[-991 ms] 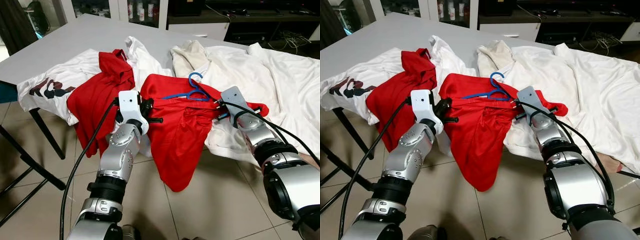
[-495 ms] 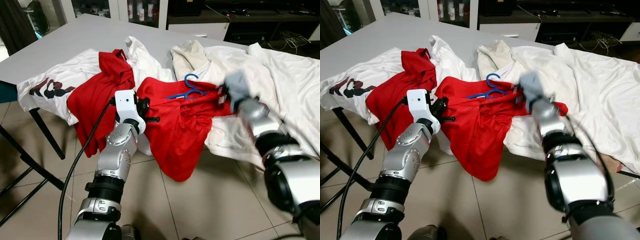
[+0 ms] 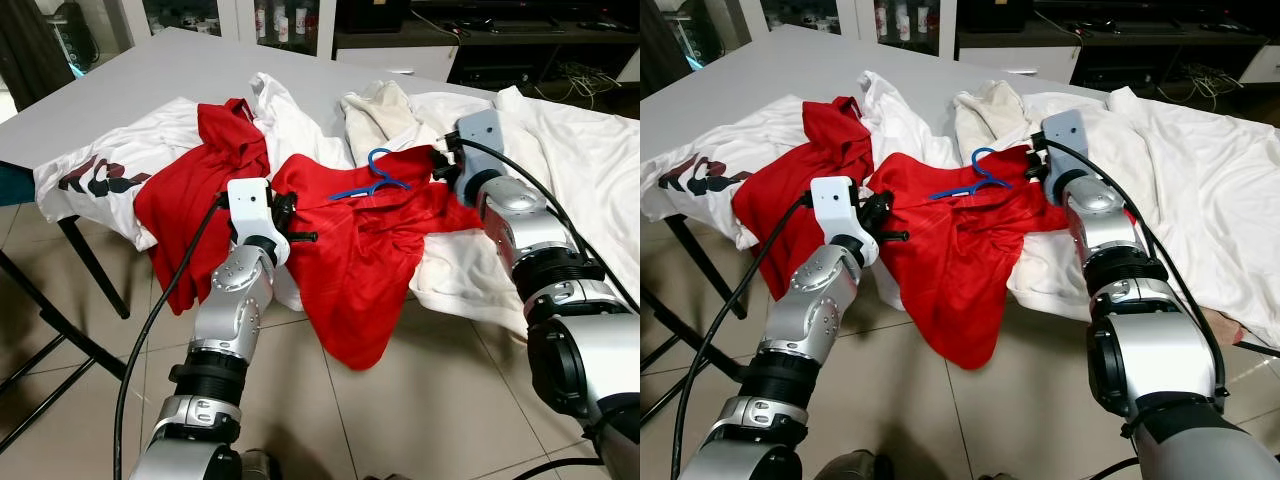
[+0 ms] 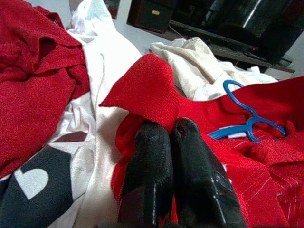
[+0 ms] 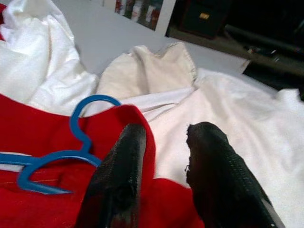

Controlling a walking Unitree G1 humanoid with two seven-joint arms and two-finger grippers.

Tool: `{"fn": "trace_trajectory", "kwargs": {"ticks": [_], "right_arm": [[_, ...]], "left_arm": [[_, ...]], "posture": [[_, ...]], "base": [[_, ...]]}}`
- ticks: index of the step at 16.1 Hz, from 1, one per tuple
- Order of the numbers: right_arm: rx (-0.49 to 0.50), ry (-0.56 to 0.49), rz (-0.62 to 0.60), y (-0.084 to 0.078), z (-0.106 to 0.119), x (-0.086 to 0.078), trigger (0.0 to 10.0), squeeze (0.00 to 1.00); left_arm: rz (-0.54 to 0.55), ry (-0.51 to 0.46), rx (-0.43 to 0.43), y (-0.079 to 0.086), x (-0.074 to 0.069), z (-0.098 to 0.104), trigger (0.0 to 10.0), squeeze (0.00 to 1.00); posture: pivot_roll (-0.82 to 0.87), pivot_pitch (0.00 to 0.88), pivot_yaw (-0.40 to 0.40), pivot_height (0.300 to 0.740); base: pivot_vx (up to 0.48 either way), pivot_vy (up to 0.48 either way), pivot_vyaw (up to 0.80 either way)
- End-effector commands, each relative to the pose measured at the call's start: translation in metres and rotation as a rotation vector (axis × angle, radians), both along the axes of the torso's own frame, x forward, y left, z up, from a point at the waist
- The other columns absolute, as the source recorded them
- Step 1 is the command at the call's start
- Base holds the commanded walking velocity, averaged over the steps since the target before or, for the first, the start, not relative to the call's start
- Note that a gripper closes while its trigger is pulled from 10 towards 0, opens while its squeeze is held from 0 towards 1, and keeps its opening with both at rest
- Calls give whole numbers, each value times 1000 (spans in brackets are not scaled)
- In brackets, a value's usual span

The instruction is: Hang hanger

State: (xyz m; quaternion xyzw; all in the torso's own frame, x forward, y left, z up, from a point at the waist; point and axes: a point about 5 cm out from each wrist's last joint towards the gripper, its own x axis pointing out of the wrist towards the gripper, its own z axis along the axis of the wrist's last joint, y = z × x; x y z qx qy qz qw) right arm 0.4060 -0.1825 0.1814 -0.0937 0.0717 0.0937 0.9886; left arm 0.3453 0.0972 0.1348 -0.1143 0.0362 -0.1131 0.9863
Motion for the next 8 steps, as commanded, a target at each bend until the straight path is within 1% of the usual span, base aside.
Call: {"fn": "trace_trajectory", "kwargs": {"ticks": [1,4,5,6,7,8], "right_arm": [[46,16,-13,-6,-3,-2,10000,1000],[82,23,-21,-10,-7,-5,10000,1000],[107,17,-42,-13,-7,-5,10000,247],[137,-9,-71,-17,-4,-6,10000,0],[144,-25,-74,-17,-3,-6,10000,0],[172,-103,-66,-15,7,-6,10000,0]], "left_arm": [[-8,0,22,-2,0,-2,10000,0],[-9,-9,31,-2,1,-1,10000,0],[-10,-14,36,-2,1,0,10000,0],[-11,-18,39,-3,1,0,10000,0],[-11,-19,40,-3,1,1,10000,0],[-13,-22,40,-3,1,0,10000,0]], "posture": [[85,9,-40,740],[85,6,-38,740],[85,5,-38,740],[85,5,-38,740],[85,5,-38,740],[84,5,-38,740]], "base": [[0,0,0],[0,0,0],[0,0,0],[0,0,0],[0,0,0],[0,0,0]]}}
